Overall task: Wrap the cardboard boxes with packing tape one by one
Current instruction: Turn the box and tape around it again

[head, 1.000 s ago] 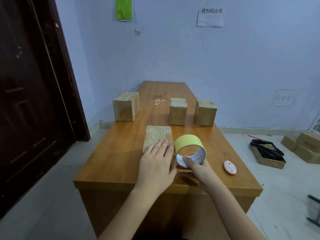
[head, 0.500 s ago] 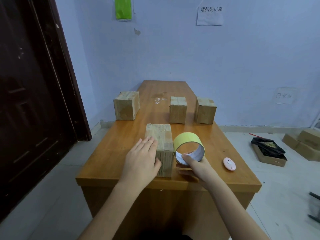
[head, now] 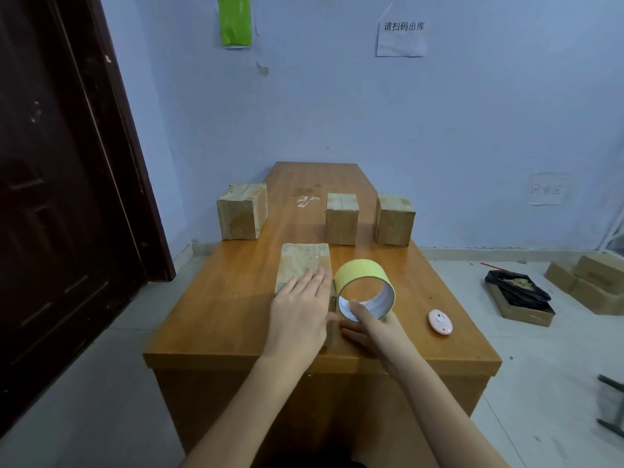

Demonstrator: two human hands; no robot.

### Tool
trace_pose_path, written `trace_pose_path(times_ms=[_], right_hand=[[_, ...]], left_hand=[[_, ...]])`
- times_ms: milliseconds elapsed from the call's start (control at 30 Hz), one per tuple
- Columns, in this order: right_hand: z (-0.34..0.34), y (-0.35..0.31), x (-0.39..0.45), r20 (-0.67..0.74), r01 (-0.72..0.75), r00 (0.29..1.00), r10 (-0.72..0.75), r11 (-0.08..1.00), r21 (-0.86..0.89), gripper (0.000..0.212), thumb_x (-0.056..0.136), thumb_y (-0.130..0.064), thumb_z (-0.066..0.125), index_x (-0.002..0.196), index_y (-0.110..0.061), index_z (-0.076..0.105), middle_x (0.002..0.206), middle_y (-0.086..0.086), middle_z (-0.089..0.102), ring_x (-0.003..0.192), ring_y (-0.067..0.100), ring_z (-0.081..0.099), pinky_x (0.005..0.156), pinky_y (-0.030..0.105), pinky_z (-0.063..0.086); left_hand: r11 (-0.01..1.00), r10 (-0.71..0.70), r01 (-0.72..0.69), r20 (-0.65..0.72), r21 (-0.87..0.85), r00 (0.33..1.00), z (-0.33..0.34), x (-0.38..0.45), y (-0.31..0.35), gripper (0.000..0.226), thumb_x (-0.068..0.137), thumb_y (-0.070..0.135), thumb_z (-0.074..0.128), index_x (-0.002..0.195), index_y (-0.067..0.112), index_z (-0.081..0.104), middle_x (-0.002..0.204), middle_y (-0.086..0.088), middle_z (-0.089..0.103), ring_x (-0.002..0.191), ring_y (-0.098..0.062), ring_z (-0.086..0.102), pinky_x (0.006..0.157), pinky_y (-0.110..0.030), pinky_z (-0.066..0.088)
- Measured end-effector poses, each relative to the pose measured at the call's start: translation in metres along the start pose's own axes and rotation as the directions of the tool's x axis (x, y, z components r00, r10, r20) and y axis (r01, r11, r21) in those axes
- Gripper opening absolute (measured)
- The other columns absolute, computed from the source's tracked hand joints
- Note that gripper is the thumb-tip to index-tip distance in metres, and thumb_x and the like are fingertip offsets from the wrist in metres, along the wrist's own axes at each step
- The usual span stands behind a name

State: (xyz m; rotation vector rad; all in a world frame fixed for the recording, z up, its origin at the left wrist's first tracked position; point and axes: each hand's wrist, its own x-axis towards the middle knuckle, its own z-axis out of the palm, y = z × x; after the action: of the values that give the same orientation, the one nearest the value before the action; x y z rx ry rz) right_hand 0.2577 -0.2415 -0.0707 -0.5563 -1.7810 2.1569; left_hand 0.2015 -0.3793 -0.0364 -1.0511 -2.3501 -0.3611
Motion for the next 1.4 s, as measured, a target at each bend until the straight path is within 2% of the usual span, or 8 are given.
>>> trace_pose_path(times_ms=[167, 433, 567, 700, 833, 1133, 1233, 1400], right_hand=[[0.008, -0.016, -0.005, 0.039, 0.003, 0.999, 0.001, 0.996, -0.087, 0.053, 0.063, -0.069, 0.066, 0.101, -0.032, 0.059, 0.1, -0.001, 0.072, 0.088, 0.015, 0.071, 0.063, 0.023, 0.056], [-0.007, -0.031, -0.006, -0.057, 0.085, 0.993, -0.099, 0.975, -0.204, 0.013, 0.094, -0.026, 0.058, 0.096, -0.013, 0.058, 0.09, 0.011, 0.068, 0.063, 0.016, 0.069, 0.049, 0.023, 0.052], [-0.004, -0.042, -0.004, -0.083, 0.099, 0.988, -0.13, 0.948, -0.302, 0.023, 0.097, -0.018, 0.051, 0.118, -0.008, 0.048, 0.096, 0.005, 0.061, 0.072, 0.017, 0.064, 0.043, 0.021, 0.05], [0.005, -0.058, -0.003, 0.02, 0.166, 0.981, -0.191, 0.792, -0.588, 0.028, 0.1, -0.02, 0.043, 0.127, -0.015, 0.042, 0.115, 0.008, 0.057, 0.065, 0.015, 0.064, 0.045, 0.022, 0.053], [0.022, -0.073, 0.002, 0.107, 0.199, 0.978, -0.181, 0.635, -0.747, 0.024, 0.101, -0.021, 0.039, 0.124, -0.016, 0.041, 0.108, 0.007, 0.056, 0.067, 0.017, 0.065, 0.047, 0.024, 0.055], [0.055, -0.071, 0.009, 0.151, 0.204, 0.948, -0.281, 0.168, -0.965, 0.036, 0.087, -0.049, 0.057, 0.106, -0.019, 0.049, 0.096, 0.0, 0.054, 0.083, 0.017, 0.057, 0.067, 0.029, 0.05], [0.063, -0.063, 0.011, 0.12, 0.198, 0.957, -0.263, 0.291, -0.936, 0.046, 0.079, -0.051, 0.067, 0.105, -0.019, 0.047, 0.098, -0.001, 0.05, 0.084, 0.016, 0.052, 0.064, 0.027, 0.045], [0.047, -0.074, 0.013, 0.172, 0.28, 0.958, -0.232, 0.603, -0.747, 0.022, 0.083, 0.001, 0.059, 0.096, -0.013, 0.048, 0.092, 0.004, 0.061, 0.087, 0.022, 0.06, 0.067, 0.034, 0.055]], left_hand=[[0.988, -0.062, 0.051, -0.073, -0.146, 0.995, -0.008, -0.001, 0.006, 0.061, 0.089, 0.044, 0.055, 0.142, 0.019, 0.038, 0.144, 0.004, 0.04, 0.133, -0.01, 0.037, 0.104, -0.027, 0.034], [0.942, -0.164, 0.137, -0.064, -0.307, 0.984, -0.006, -0.004, -0.001, 0.062, 0.085, 0.051, 0.051, 0.142, 0.027, 0.038, 0.143, 0.012, 0.042, 0.126, -0.008, 0.046, 0.093, -0.028, 0.044], [0.894, -0.21, 0.183, -0.022, -0.41, 0.977, -0.007, -0.012, -0.011, 0.07, 0.081, 0.057, 0.039, 0.144, 0.028, 0.03, 0.141, 0.011, 0.044, 0.116, -0.008, 0.051, 0.078, -0.017, 0.039], [0.835, -0.194, 0.187, 0.042, -0.517, 0.98, -0.011, -0.019, -0.026, 0.063, 0.088, 0.046, 0.05, 0.144, 0.032, 0.028, 0.14, 0.013, 0.038, 0.114, 0.0, 0.043, 0.073, -0.005, 0.035], [0.947, -0.2, 0.191, -0.006, -0.256, 0.98, -0.018, -0.021, -0.033, 0.056, 0.092, 0.043, 0.049, 0.142, 0.022, 0.037, 0.153, 0.003, 0.026, 0.141, -0.012, 0.016, 0.112, -0.03, 0.014], [0.979, -0.171, 0.172, 0.018, -0.105, 0.985, -0.008, -0.037, -0.044, 0.084, 0.086, 0.062, 0.043, 0.148, 0.009, 0.021, 0.152, -0.005, 0.01, 0.132, -0.01, -0.007, 0.109, -0.028, -0.004], [0.974, -0.182, 0.182, 0.013, -0.135, 0.983, -0.004, -0.039, -0.047, 0.081, 0.085, 0.061, 0.046, 0.146, 0.01, 0.028, 0.153, -0.007, 0.021, 0.133, -0.011, -0.001, 0.11, -0.028, 0.002], [0.983, -0.168, 0.168, 0.001, -0.075, 0.986, -0.001, -0.04, -0.046, 0.08, 0.083, 0.061, 0.048, 0.143, 0.01, 0.034, 0.151, -0.006, 0.03, 0.141, -0.017, 0.019, 0.111, -0.028, 0.003]])
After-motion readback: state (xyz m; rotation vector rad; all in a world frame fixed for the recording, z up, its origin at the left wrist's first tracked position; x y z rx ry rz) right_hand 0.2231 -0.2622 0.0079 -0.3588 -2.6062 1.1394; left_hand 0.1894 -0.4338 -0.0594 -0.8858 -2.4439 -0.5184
